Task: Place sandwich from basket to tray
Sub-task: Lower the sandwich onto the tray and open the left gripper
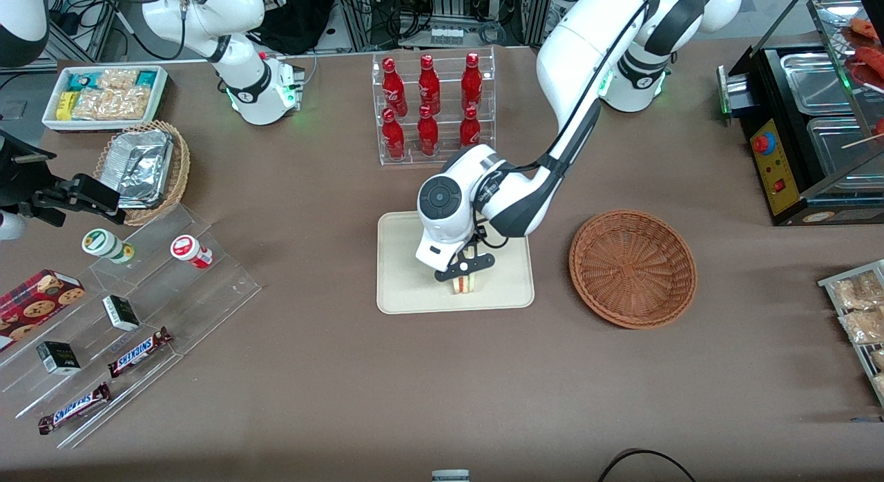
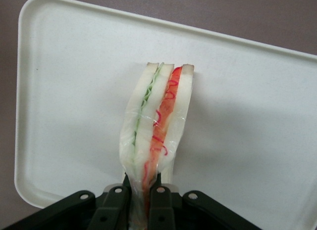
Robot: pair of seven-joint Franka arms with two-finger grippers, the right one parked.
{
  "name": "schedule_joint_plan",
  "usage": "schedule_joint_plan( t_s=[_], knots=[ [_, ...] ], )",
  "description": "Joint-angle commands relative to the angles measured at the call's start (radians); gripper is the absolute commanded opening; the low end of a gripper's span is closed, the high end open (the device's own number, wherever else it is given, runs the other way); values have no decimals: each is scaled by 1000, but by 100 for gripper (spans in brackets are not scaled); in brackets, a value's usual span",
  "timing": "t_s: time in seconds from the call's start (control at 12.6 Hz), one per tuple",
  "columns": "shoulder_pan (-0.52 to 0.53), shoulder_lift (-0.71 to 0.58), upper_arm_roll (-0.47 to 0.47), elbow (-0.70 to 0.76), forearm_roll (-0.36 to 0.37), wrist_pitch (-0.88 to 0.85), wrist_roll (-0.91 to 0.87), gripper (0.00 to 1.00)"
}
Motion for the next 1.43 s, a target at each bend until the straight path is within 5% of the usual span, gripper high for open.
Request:
schedule_joint_plan(
  t_s=[0.0, 0.64, 0.72, 0.88, 1.35],
  knots=[
    [-19, 45, 7, 78, 14, -18, -34, 0],
    [-10, 48, -27, 73, 3, -24, -18, 4],
    [-10, 49, -28, 73, -1, -23, -17, 12],
    [-10, 48, -27, 68, -20, -21, -3, 96],
    [18, -17, -22, 78, -15, -70, 14, 100]
  ],
)
